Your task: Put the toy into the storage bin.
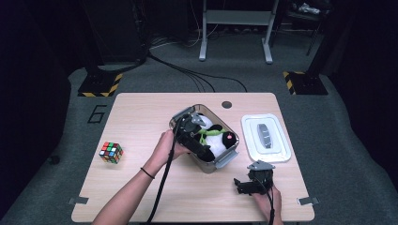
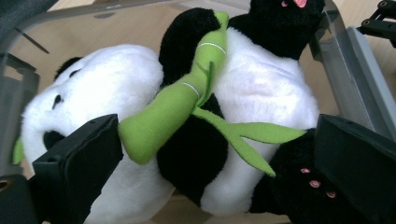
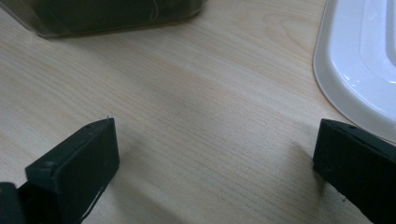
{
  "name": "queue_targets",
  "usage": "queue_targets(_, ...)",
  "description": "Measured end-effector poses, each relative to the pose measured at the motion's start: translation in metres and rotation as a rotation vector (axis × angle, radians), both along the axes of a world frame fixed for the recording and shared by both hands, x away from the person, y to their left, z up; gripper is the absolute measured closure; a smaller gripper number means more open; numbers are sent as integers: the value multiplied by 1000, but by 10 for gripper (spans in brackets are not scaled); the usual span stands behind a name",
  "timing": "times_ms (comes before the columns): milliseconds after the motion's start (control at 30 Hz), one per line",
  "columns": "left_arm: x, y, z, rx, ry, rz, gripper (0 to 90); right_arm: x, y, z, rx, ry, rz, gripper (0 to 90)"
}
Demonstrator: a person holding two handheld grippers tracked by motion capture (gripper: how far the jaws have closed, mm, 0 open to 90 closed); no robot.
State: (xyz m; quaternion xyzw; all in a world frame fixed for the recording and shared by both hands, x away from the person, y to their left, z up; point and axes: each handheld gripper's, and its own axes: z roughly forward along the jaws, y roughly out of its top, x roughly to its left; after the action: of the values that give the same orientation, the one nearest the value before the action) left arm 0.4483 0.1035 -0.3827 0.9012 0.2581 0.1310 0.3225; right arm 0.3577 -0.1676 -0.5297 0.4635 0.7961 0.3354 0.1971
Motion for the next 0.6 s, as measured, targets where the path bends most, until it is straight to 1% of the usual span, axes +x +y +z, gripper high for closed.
queue_targets(33, 0, -1, -2, -9, 3, 5, 21, 0, 0, 0, 1, 1, 0, 0)
queue_targets(67, 1, -2, -4, 0, 8, 0, 21, 0, 0, 0, 0, 1, 0, 0)
queue_targets(133, 3, -5, -9, -2, 19, 4, 21, 0, 0, 0, 1, 2, 0, 0)
queue_targets(200, 4, -6, -12, 22, 24, -5, 21, 0, 0, 0, 1, 1, 0, 0)
queue_targets(267, 5, -8, -15, 27, 33, -7, 21, 0, 0, 0, 1, 1, 0, 0)
queue_targets(300, 5, -8, -14, 22, 32, -8, 21, 0, 0, 0, 1, 1, -1, 0)
queue_targets(433, 7, -4, -3, -22, 22, -5, 35, 0, 0, 0, 1, 1, -1, 0)
queue_targets(500, 9, 2, 3, -46, 8, 12, 35, 0, 0, 0, 1, 2, -1, 0)
queue_targets(533, 11, 5, 6, -59, 12, 25, 35, 0, 0, 0, 1, 2, -1, 0)
queue_targets(567, 14, 9, 8, -65, 5, 39, 36, 0, 0, 0, 1, 2, -1, 0)
queue_targets(600, 17, 12, 8, -59, 5, 48, 37, 0, 0, 0, 1, 2, -1, 0)
